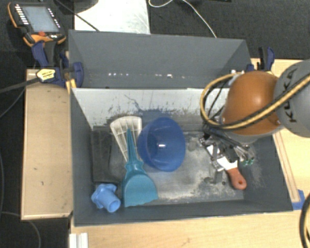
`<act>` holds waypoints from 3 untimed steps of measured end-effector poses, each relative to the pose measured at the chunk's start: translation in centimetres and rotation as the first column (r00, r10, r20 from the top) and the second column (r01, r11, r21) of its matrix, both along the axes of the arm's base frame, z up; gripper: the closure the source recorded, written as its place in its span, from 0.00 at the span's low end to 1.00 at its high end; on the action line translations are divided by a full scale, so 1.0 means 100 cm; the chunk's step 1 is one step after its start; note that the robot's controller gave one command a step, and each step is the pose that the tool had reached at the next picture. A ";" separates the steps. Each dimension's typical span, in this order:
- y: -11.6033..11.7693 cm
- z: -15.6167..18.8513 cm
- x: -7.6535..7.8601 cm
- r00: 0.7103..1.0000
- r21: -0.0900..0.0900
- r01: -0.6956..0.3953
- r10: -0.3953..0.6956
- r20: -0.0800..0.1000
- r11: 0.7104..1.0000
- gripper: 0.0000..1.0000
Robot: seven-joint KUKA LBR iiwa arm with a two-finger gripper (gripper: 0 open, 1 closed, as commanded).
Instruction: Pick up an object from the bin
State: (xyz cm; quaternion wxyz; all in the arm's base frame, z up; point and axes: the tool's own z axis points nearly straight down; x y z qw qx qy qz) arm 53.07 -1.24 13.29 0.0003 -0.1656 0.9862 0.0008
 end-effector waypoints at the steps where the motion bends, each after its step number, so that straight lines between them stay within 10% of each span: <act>1: 0.027 0.023 0.005 0.998 0.000 0.063 -0.063 0.003 0.998 0.00; 2: 0.070 -0.013 0.014 0.999 0.001 -0.043 0.043 0.001 0.999 0.00; 3: 0.096 -0.027 0.002 0.995 0.000 -0.099 0.099 0.005 0.995 1.00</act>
Offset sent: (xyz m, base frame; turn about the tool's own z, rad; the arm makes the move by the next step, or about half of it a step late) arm 0.0138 0.0687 -0.0117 -0.0397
